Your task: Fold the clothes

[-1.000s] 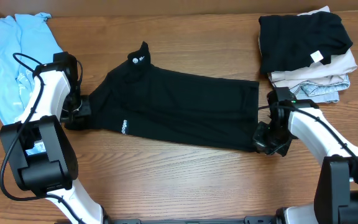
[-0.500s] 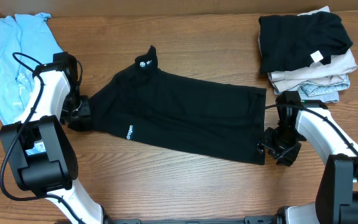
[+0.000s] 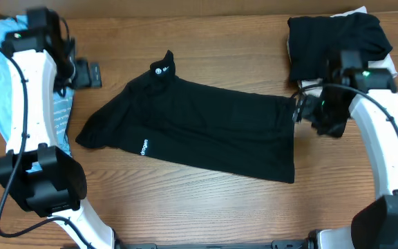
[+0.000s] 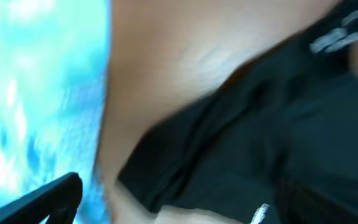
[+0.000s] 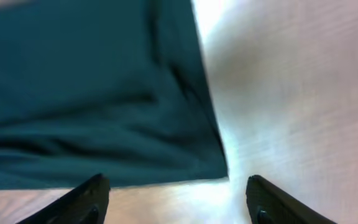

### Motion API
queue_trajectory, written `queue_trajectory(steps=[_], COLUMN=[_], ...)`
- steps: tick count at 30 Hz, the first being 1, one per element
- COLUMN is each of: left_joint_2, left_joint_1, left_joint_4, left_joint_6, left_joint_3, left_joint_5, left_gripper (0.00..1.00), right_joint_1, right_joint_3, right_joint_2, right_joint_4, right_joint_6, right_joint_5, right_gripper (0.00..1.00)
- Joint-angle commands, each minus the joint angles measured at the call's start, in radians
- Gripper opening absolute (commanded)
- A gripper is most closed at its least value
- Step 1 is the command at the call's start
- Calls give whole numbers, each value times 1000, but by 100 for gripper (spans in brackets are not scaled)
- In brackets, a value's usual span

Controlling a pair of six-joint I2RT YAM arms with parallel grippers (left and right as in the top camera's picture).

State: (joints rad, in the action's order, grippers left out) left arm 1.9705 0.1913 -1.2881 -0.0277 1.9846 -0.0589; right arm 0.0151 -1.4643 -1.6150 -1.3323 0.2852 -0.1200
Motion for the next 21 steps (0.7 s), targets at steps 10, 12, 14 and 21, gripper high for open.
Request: queue_trajectory(steps=[10, 12, 14, 21], left_joint_2=[92, 140, 222, 394], left_joint_1=[-272, -302, -337, -360], left_joint_4=[493, 555, 617, 642], left_joint_6=[-125, -114, -87, -24], left_joint_3=[77, 77, 77, 77], left_joint_5=[-130, -104, -35, 14], left_gripper=[100, 98, 95, 100], right_joint_1=[-10, -10, -9, -9], right_joint_3=[-35, -35, -34, -34], right_joint_2=[0, 0, 0, 0], right_joint_4=[143, 148, 150, 148], right_joint_6=[-50, -50, -50, -50], right_joint_5=[-20, -20, -20, -20], right_gripper=[75, 75, 75, 75])
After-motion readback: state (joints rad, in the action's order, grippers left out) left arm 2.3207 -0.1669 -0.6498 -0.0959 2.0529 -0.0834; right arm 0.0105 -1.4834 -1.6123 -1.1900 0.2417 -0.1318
